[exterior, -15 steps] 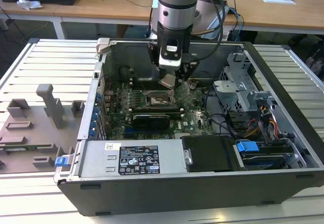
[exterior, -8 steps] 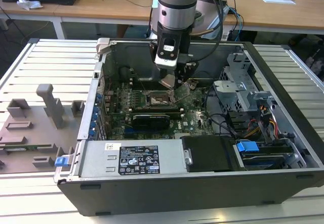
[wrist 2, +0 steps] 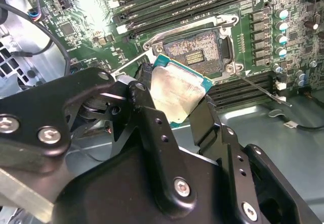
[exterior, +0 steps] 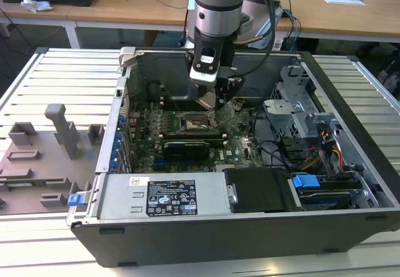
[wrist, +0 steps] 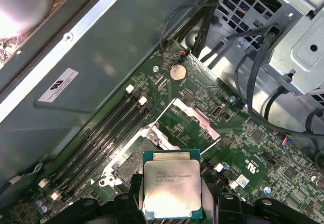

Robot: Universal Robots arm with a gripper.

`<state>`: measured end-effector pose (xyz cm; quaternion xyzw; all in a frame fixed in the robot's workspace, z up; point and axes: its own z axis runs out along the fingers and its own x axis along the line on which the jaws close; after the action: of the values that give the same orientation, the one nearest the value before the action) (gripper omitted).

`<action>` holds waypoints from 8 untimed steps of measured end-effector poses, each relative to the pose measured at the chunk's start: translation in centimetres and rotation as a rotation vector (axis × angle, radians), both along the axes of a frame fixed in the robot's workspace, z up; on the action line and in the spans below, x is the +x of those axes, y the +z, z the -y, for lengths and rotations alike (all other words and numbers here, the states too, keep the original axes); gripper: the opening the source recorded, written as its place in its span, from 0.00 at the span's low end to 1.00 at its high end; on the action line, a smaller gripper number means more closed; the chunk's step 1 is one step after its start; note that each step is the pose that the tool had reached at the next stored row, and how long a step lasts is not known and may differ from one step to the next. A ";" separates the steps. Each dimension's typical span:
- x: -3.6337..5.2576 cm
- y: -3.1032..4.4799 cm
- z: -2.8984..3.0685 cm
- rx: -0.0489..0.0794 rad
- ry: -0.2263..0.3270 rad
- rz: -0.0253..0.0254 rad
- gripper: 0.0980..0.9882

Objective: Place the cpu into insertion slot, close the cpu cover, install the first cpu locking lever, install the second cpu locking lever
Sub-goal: 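Place the cpu into insertion slot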

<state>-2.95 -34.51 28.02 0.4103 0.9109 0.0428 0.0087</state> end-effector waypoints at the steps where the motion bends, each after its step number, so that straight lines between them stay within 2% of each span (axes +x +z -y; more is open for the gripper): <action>1: 0.00 0.00 0.00 0.000 -0.003 0.0000 0.50; 8: -0.01 0.00 0.00 0.000 -0.057 0.0000 0.50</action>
<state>-2.95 -34.51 28.02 0.4360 0.8989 0.0426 0.0100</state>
